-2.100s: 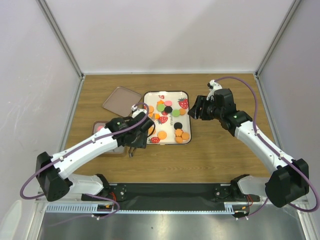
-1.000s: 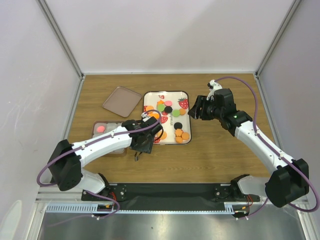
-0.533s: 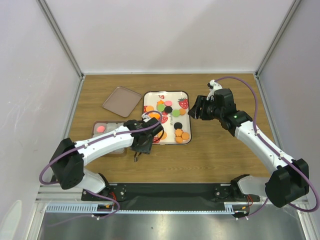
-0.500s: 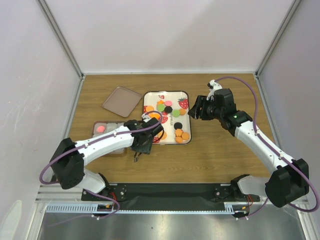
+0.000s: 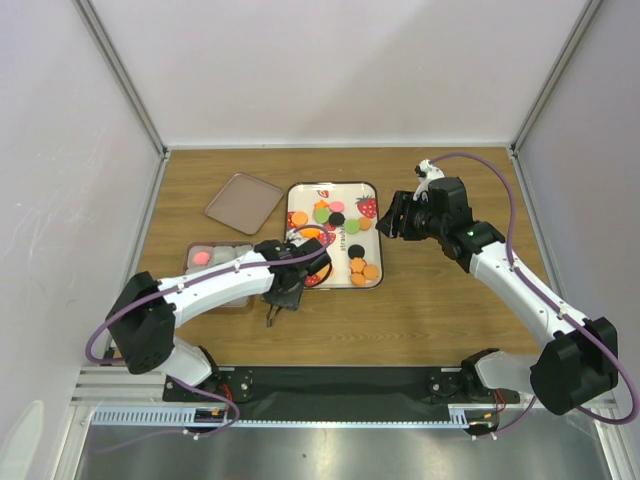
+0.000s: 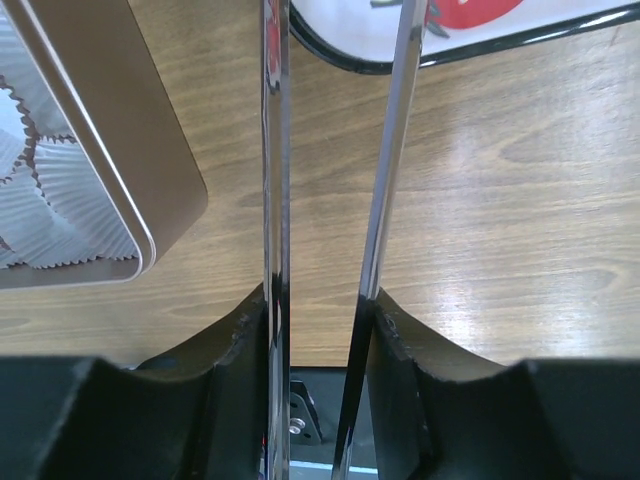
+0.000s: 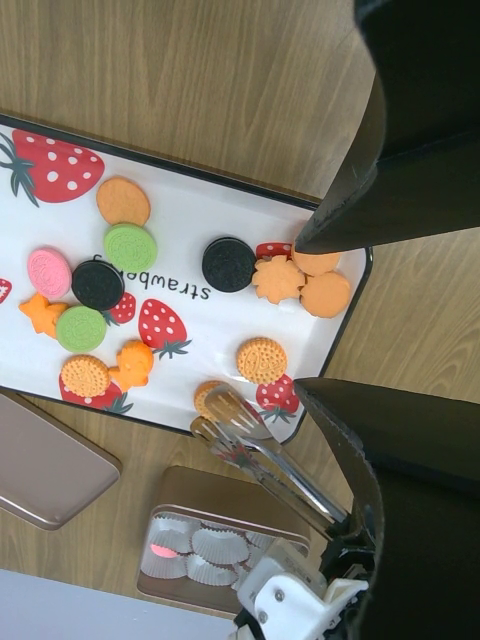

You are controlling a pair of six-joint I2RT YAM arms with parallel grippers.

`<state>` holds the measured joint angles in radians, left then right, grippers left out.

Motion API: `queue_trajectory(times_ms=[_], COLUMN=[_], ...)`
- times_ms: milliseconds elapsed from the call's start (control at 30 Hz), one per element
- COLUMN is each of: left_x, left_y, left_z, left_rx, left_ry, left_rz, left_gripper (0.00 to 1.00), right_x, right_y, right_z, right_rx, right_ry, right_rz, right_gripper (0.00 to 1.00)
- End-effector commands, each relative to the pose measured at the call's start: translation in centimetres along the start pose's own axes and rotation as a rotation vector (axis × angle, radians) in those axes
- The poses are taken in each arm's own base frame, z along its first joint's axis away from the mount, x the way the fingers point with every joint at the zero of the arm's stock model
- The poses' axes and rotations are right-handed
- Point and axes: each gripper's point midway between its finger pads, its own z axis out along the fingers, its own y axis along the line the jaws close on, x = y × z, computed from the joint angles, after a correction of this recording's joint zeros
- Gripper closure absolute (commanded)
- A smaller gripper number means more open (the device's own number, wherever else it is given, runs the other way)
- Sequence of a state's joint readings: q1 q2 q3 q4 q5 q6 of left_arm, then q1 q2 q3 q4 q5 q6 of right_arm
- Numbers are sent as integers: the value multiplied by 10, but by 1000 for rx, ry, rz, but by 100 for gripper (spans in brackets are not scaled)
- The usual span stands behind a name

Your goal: Pack the cookies

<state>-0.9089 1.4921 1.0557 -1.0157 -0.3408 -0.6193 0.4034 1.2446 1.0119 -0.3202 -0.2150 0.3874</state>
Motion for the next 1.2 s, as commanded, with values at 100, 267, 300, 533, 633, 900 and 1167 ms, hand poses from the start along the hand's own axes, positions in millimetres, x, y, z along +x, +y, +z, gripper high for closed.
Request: queue_trajectory(times_ms=[100, 267, 300, 533, 633, 900, 1167], left_x=[-36, -49, -50, -51, -45, -16, 2], left_y=[3, 13, 16, 58, 81, 115, 133], left_z=[-31, -46, -48, -64, -67, -59, -47], left_rx=[15, 24, 23, -16, -30, -21, -24], left_ry=[-132, -179, -187, -217, -219, -177, -134], left_rz=[-30, -85, -96, -234, -320, -504, -627], left_gripper=[65, 67, 67, 68, 69, 66, 62], right_x=[-8, -8, -8, -8, -8, -7, -5], right_y=[3, 3, 3, 4, 4, 7, 7], right_z=[-4, -4, -5, -5, -5, -5, -4], right_rx=[-12, -12, -13, -16, -17, -30, -38], right_ry=[-34, -33, -35, -34, -33, -28, -21], right_rz=[-20, -21, -23, -21, -20, -18, -16], right_gripper=[42, 42, 43, 42, 43, 43, 43])
